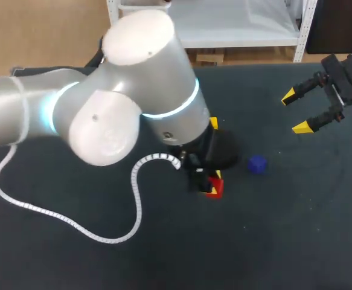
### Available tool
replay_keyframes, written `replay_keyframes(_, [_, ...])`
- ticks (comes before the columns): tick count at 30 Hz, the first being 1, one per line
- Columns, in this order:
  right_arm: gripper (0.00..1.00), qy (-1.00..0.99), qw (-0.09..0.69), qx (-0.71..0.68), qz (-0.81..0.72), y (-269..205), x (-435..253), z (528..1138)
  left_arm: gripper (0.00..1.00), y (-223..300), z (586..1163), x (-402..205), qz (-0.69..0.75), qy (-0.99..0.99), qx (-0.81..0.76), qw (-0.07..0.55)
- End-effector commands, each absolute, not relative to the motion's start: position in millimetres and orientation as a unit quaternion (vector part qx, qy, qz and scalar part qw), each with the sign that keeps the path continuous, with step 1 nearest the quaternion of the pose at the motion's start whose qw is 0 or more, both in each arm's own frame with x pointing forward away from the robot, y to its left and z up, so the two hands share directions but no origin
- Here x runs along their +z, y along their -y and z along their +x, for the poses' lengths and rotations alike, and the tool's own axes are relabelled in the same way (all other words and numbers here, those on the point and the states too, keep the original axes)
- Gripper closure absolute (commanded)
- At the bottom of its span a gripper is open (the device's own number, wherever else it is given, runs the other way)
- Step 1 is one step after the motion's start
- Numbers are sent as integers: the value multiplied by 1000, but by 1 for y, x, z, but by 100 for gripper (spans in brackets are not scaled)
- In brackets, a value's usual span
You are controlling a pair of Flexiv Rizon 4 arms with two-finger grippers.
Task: Place the blue cubes, place green cubes on the blue cubes, place the yellow cubes on the green cubes, then place the red cubes on the yellow cubes, and place purple cube on the red cubes.
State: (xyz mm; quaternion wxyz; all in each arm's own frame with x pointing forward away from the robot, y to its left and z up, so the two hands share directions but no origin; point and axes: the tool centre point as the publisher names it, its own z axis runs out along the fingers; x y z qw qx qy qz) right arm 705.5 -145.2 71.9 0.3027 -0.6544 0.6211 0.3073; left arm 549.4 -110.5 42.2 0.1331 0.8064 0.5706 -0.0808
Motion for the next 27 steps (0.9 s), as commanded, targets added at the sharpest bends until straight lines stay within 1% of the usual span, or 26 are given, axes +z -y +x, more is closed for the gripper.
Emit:
replay_keyframes(1, [0, -621, 303, 307, -654, 145, 72, 705, 100, 130, 560, 31, 812, -565, -90, 112])
replay_keyframes(11, [0, -621, 303, 307, -654, 145, 72, 705, 100, 147, 560, 16, 822, -554, -86, 96])
replay_keyframes(12, [0, -621, 303, 307, -654, 145, 72, 705, 95, 147, 561, 16, 822, -555, -87, 96])
replay_keyframes(13, [0, -621, 303, 307, -654, 145, 72, 705, 93, 147, 560, 15, 822, -555, -85, 96])
replay_keyframes(15, [0, -621, 303, 307, -654, 145, 72, 705, 95, 146, 561, 13, 821, -557, -85, 96])
replay_keyframes(16, [0, -621, 303, 307, -654, 145, 72, 705, 93, 145, 561, 12, 820, -558, -86, 95])
replay_keyframes(19, [0, -621, 303, 307, -654, 145, 72, 705, 83, 144, 561, 8, 818, -562, -85, 90])
replay_keyframes(20, [0, -621, 303, 307, -654, 145, 72, 705, 76, 144, 561, 7, 818, -562, -86, 89])
replay_keyframes(23, [0, -621, 303, 307, -654, 145, 72, 705, 67, 141, 561, 5, 816, -565, -85, 87])
replay_keyframes(24, [0, -621, 303, 307, -654, 145, 72, 705, 60, 141, 561, 5, 816, -566, -84, 87])
replay_keyframes(27, [0, -621, 303, 307, -654, 145, 72, 705, 52, 138, 561, 5, 813, -569, -85, 88])
